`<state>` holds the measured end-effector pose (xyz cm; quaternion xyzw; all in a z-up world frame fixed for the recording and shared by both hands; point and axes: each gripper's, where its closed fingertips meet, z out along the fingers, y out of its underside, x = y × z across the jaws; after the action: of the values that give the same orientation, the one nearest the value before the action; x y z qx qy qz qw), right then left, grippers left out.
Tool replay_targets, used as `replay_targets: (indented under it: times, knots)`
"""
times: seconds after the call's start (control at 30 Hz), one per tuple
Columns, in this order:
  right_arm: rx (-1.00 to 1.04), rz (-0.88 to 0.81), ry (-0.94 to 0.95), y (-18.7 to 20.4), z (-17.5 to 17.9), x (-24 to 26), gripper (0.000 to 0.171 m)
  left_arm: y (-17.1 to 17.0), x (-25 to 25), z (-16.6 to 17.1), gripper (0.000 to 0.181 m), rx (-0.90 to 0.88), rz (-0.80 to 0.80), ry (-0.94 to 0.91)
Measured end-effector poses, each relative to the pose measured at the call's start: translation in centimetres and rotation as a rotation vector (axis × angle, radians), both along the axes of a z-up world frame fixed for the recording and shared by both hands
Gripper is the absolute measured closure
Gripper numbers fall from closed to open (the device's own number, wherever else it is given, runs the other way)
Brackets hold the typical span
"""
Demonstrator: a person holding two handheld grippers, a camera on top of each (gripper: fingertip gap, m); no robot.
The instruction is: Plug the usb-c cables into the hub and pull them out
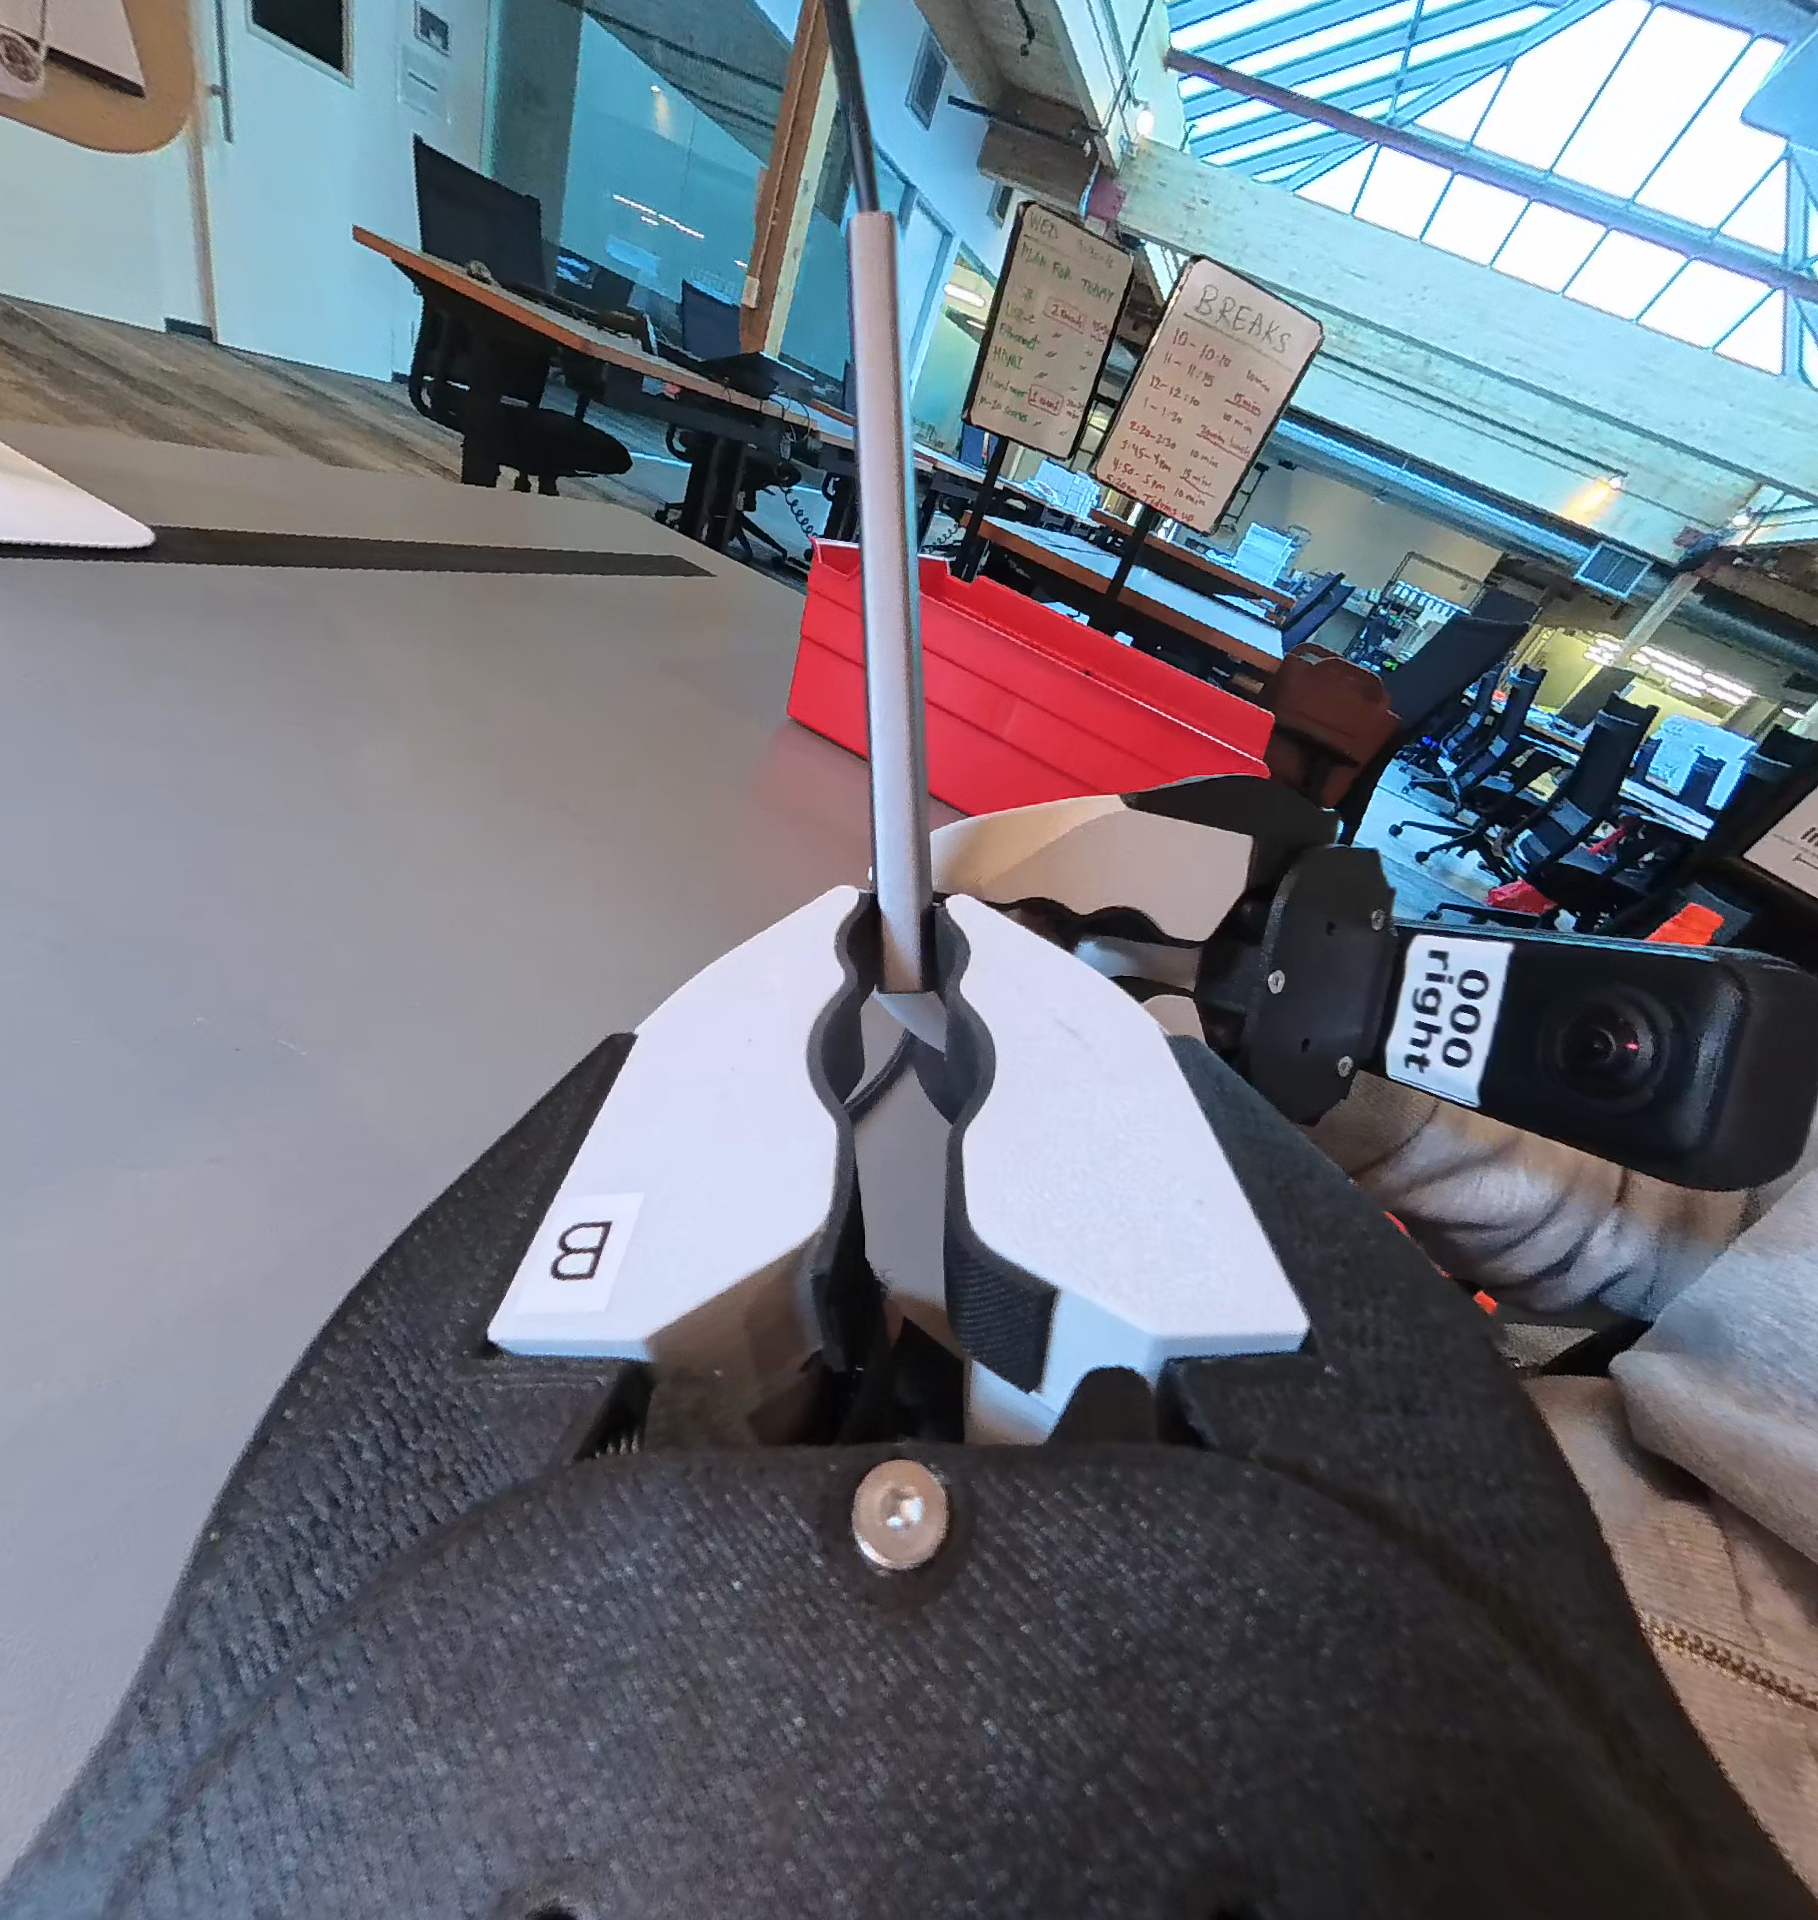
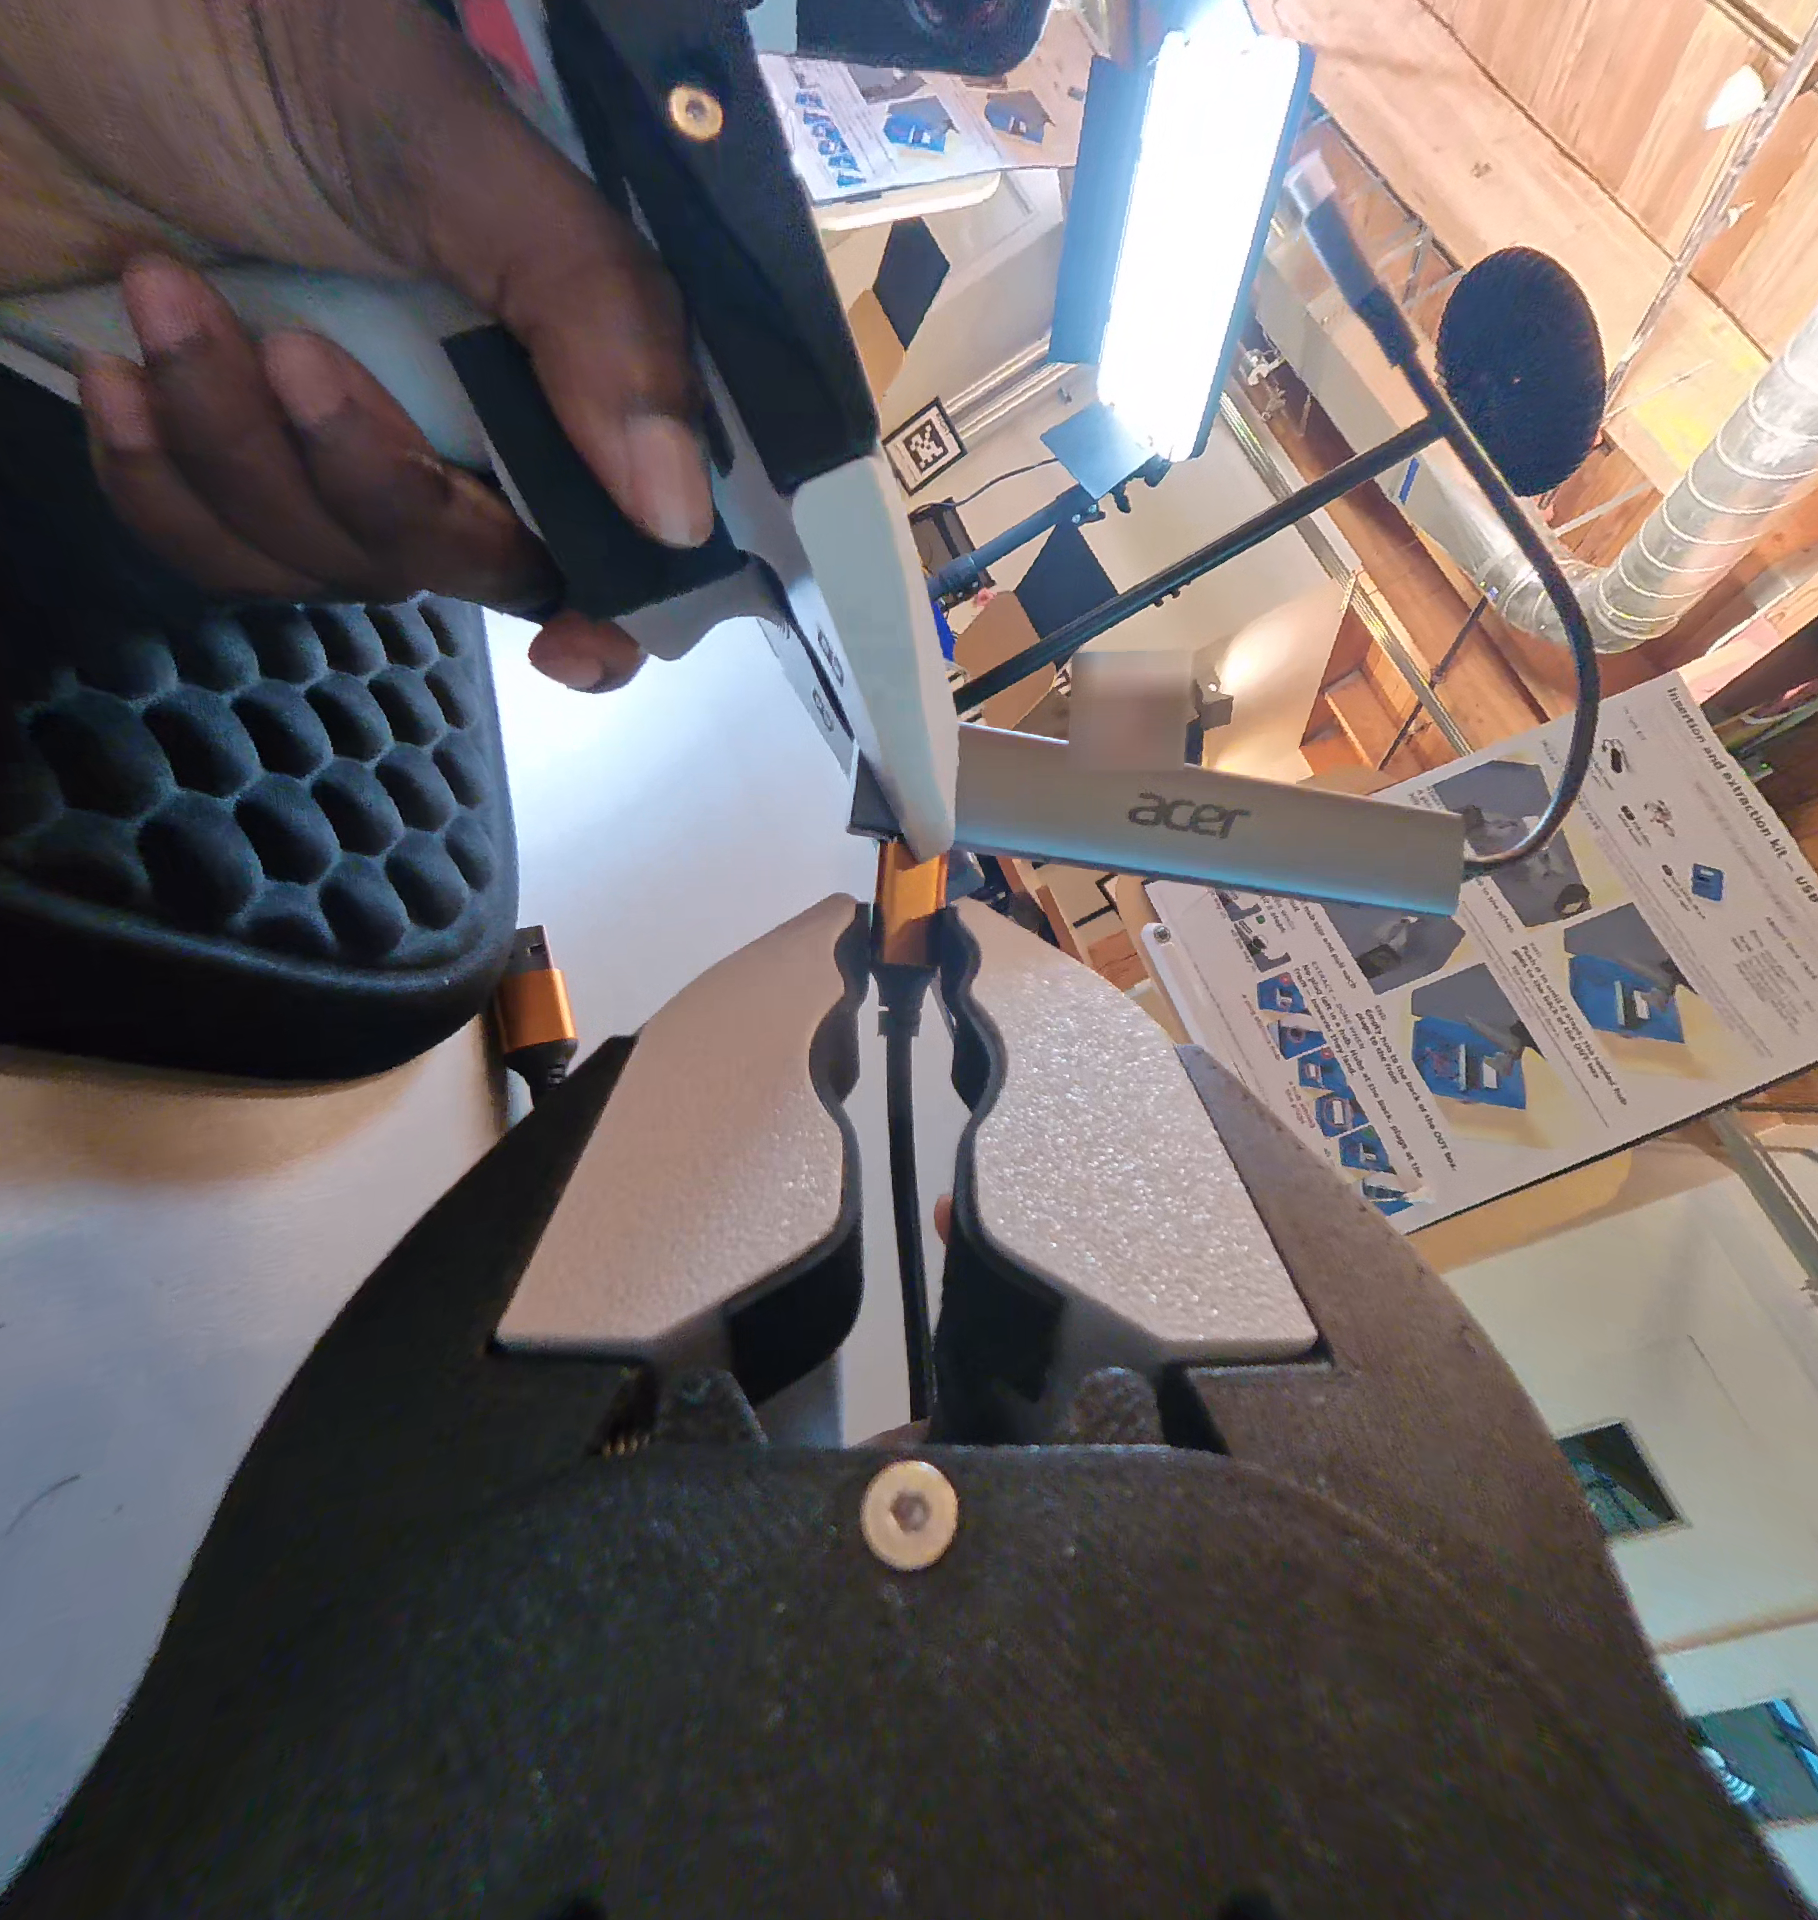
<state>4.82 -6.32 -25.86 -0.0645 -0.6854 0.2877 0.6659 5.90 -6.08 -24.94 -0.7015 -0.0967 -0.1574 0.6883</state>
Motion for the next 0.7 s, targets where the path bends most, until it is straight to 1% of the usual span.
replay_targets:
  times: [0.3, 0.5, 0.7]
  knots:
    - [0.048, -0.036, 0.019, 0.07, -0.09, -0.10, 0.159, 0.16, 0.00, 0.06, 0.171, 0.000, -0.009, -0.026]
    - [-0.080, 0.016, -0.050, -0.33, 0.30, 0.03, 0.159, -0.11, 0.05, 0.49, 0.170, 0.036, -0.009, -0.034]
    - [-0.086, 0.010, -0.042, -0.46, 0.44, 0.03, 0.159, -0.17, 0.06, 0.67, 0.170, 0.050, -0.034, -0.067]
